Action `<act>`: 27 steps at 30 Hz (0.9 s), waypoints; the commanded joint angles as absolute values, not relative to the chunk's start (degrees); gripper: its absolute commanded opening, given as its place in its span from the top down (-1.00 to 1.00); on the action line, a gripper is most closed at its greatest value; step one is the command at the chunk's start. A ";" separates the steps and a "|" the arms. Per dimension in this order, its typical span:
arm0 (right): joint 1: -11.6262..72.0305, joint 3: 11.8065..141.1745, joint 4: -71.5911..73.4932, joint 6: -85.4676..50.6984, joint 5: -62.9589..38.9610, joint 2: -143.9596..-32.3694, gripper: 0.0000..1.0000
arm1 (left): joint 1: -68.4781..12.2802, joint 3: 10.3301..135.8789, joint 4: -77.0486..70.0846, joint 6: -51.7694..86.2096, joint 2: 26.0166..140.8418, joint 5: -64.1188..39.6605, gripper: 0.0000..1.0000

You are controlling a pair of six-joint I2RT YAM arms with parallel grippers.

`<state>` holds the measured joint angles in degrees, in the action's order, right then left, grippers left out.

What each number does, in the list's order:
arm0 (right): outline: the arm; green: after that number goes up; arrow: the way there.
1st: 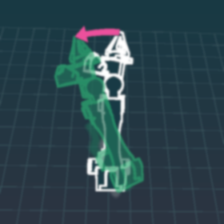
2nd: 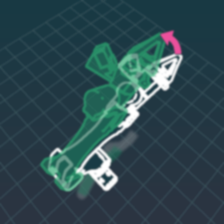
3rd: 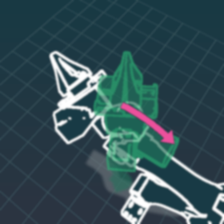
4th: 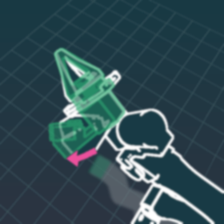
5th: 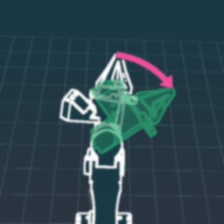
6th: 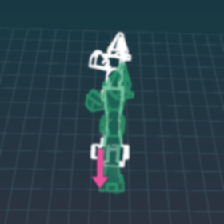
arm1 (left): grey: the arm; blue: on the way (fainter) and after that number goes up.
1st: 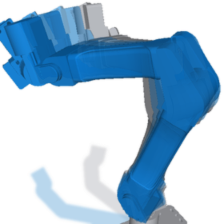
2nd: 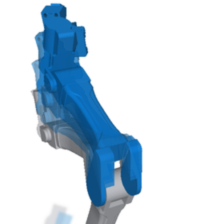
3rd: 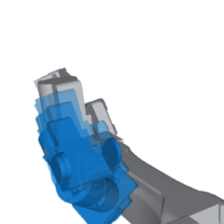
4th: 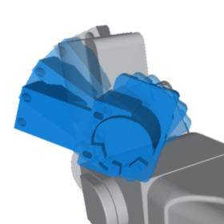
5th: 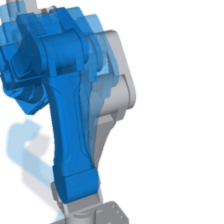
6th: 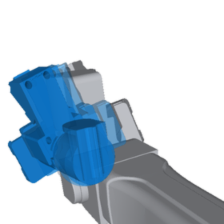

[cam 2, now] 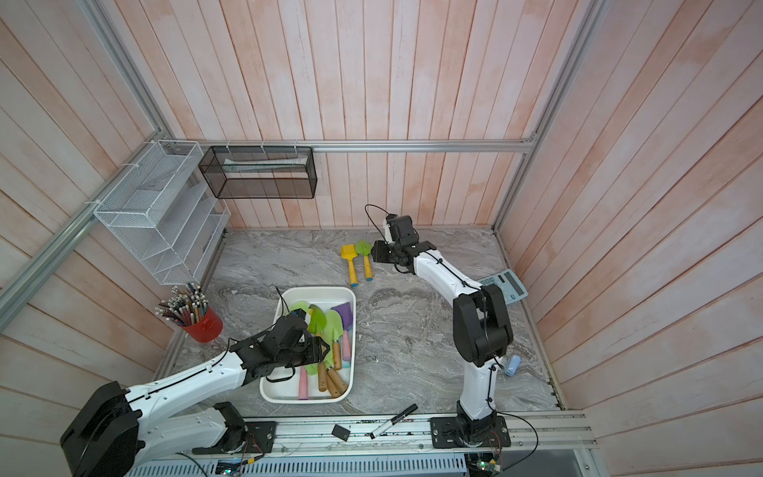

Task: Take the shovel out of the storage box
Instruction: Pick up the shovel from the storage box.

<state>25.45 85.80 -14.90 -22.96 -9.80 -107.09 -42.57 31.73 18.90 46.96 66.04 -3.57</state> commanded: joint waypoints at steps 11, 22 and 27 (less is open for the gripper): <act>25.87 69.32 -6.99 -25.09 -11.53 -97.10 0.09 | -44.22 37.79 24.94 46.65 74.08 1.01 -0.09; 25.84 65.75 -4.83 -26.06 -13.95 -94.85 0.22 | -45.86 39.18 26.47 47.85 75.95 2.46 0.27; 25.84 64.91 -4.59 -25.96 -13.86 -93.89 0.24 | -45.80 39.48 27.16 48.39 74.65 2.68 0.40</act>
<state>25.52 65.80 -5.78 -25.52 -13.19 -95.72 -45.56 37.98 26.37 48.31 75.83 1.80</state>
